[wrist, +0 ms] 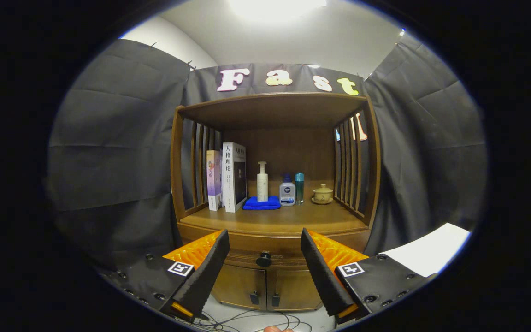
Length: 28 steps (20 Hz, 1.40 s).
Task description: Pull open the drawer, take out the items inside it, and place them on the countertop above the cabinet.
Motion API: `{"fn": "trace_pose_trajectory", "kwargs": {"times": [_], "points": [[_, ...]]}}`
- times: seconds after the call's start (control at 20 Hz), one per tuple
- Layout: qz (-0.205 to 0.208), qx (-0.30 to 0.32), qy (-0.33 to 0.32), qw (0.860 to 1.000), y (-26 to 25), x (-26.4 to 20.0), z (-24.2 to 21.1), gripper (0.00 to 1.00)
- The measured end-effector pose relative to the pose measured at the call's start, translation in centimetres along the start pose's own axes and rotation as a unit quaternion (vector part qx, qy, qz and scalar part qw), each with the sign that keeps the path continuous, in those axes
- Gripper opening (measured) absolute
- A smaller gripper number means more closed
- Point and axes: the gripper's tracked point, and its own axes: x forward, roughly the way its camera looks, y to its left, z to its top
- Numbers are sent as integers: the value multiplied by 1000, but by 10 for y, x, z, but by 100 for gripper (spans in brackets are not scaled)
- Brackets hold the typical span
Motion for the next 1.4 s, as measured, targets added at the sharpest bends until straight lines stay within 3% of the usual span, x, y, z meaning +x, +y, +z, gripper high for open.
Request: {"fn": "trace_pose_trajectory", "kwargs": {"times": [0.45,0.8,1.25,1.3,1.4], "points": [[16,0,40,999,16,81,-49,98],[-5,-13,97,995,11,137,-117,98],[-22,-22,146,989,8,170,-170,98],[-25,-27,147,988,8,169,-172,97],[-23,-43,149,988,11,173,-178,79]]}}
